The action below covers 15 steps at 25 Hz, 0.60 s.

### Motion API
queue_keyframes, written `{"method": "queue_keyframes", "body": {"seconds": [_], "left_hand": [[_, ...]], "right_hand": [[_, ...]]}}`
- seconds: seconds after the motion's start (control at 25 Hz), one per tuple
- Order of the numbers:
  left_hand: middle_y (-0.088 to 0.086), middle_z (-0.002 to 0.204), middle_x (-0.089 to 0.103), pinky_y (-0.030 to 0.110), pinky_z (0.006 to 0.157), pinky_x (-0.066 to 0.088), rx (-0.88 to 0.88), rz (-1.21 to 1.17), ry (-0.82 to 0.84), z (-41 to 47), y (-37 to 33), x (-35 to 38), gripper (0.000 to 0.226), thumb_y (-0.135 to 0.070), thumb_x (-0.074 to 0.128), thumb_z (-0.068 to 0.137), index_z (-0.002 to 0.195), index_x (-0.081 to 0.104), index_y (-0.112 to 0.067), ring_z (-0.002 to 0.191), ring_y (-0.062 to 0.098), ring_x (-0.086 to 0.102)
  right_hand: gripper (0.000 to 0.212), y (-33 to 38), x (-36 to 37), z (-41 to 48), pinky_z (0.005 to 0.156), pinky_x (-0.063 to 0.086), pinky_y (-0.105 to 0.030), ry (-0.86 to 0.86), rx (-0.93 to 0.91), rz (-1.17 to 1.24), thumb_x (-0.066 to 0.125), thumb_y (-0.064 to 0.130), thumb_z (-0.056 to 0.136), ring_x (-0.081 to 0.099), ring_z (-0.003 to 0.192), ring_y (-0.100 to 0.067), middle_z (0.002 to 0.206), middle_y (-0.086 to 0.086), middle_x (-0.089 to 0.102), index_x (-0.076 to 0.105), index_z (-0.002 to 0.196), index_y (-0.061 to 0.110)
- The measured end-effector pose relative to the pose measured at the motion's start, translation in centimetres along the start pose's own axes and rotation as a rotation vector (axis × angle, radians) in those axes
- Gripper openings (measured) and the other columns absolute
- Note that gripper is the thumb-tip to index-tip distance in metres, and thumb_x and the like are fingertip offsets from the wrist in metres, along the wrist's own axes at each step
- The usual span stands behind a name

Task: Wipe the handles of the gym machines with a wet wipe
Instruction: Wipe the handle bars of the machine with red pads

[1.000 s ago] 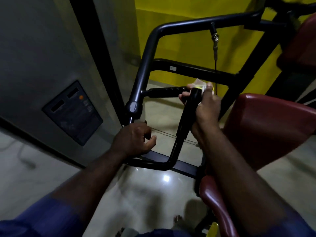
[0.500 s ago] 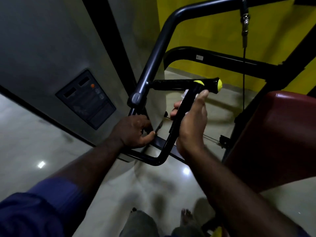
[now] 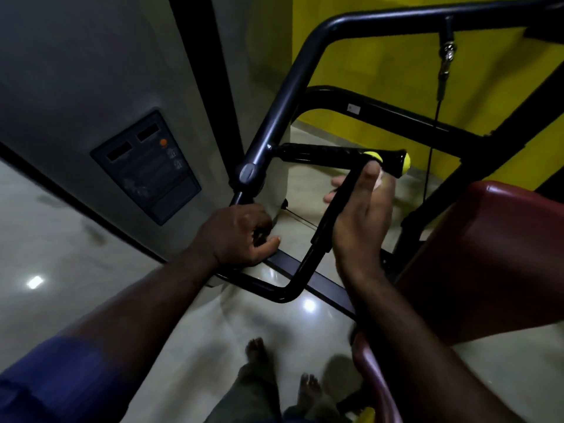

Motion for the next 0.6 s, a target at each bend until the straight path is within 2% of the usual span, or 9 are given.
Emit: {"method": "queue_keyframes", "body": {"seconds": [0.08,0.16,0.2,0.24,0.32,0.4,0.48,0.52,0.6], "left_hand": [[-0.009,0.080,0.062,0.032,0.058,0.051,0.014,-0.042,-0.007,-0.5,-0.1,-0.2,0.028,-0.051,0.062,0.088,0.082,0.068,-0.024,0.067,0.010,0.061],[-0.012,0.084,0.061,0.030,0.061,0.051,0.023,-0.098,-0.008,-0.6,-0.3,-0.5,0.023,-0.050,0.062,0.090,0.086,0.066,-0.027,0.071,0.008,0.059],[-0.012,0.085,0.061,0.030,0.062,0.051,0.026,-0.122,-0.007,-0.7,-0.2,-0.6,0.022,-0.049,0.061,0.090,0.086,0.066,-0.028,0.072,0.008,0.060],[-0.011,0.084,0.063,0.030,0.062,0.050,0.031,-0.127,-0.003,-0.7,-0.3,-0.6,0.022,-0.048,0.060,0.089,0.085,0.067,-0.027,0.073,0.010,0.062],[-0.008,0.081,0.065,0.029,0.060,0.048,0.058,-0.082,0.009,-0.8,-0.5,-0.4,0.023,-0.044,0.057,0.087,0.080,0.069,-0.025,0.074,0.014,0.064],[-0.007,0.077,0.064,0.025,0.057,0.040,0.080,-0.024,-0.001,-0.9,-0.6,-0.4,0.023,-0.039,0.054,0.083,0.074,0.068,-0.024,0.072,0.016,0.063],[-0.007,0.076,0.063,0.023,0.058,0.032,0.058,-0.041,-0.004,-1.1,-0.4,-0.6,0.022,-0.037,0.051,0.080,0.073,0.067,-0.023,0.070,0.014,0.059],[-0.007,0.076,0.062,0.023,0.058,0.030,0.051,-0.052,-0.004,-1.1,-0.5,-0.8,0.022,-0.036,0.050,0.079,0.073,0.067,-0.024,0.070,0.012,0.057],[-0.008,0.075,0.062,0.022,0.058,0.028,0.052,-0.038,0.003,-1.2,-0.9,-1.0,0.022,-0.037,0.049,0.077,0.072,0.066,-0.025,0.069,0.010,0.055]], "right_hand": [[0.038,2.4,-0.3,1.5,0.094,0.054,-0.033,-0.068,-0.236,-0.187,0.038,0.033,0.112,0.067,0.109,-0.008,0.119,-0.001,0.070,0.054,0.138,0.011],[0.040,3.6,0.3,1.5,0.120,0.033,-0.026,-0.019,-0.455,-0.421,0.040,0.021,0.111,0.041,0.146,-0.018,0.153,-0.014,0.050,0.052,0.146,0.004],[0.040,3.6,0.9,0.6,0.127,0.022,-0.031,0.049,-0.553,-0.534,0.041,0.017,0.111,0.027,0.154,-0.027,0.161,-0.017,0.039,0.051,0.147,0.002],[0.040,3.2,1.2,-0.8,0.129,0.016,-0.039,0.119,-0.660,-0.628,0.041,0.015,0.110,0.020,0.156,-0.035,0.162,-0.018,0.037,0.053,0.146,0.000],[0.036,1.6,1.4,-4.8,0.127,0.012,-0.047,0.259,-0.885,-0.788,0.045,0.017,0.108,0.032,0.150,-0.038,0.147,-0.016,0.056,0.066,0.132,0.002],[0.032,-0.9,1.9,-9.7,0.124,0.020,-0.042,0.425,-1.089,-0.955,0.050,0.027,0.105,0.054,0.127,-0.030,0.111,-0.008,0.073,0.077,0.107,0.010],[0.033,-2.4,2.6,-13.0,0.114,0.034,-0.037,0.558,-1.244,-1.052,0.053,0.038,0.104,0.064,0.097,-0.026,0.087,-0.002,0.067,0.075,0.092,0.015],[0.033,-2.1,3.0,-13.2,0.105,0.041,-0.036,0.599,-1.308,-1.057,0.054,0.040,0.104,0.063,0.086,-0.025,0.082,-0.001,0.063,0.073,0.090,0.017],[0.033,-0.4,3.4,-11.9,0.089,0.045,-0.036,0.677,-1.460,-1.032,0.052,0.039,0.106,0.060,0.074,-0.024,0.077,0.000,0.059,0.072,0.090,0.017]]}}
Point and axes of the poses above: each hand's wrist, its own z-axis towards the middle knuckle, its own x-axis out of the palm, y = z × x, the point moved 8 cm from there along z, towards the middle knuckle
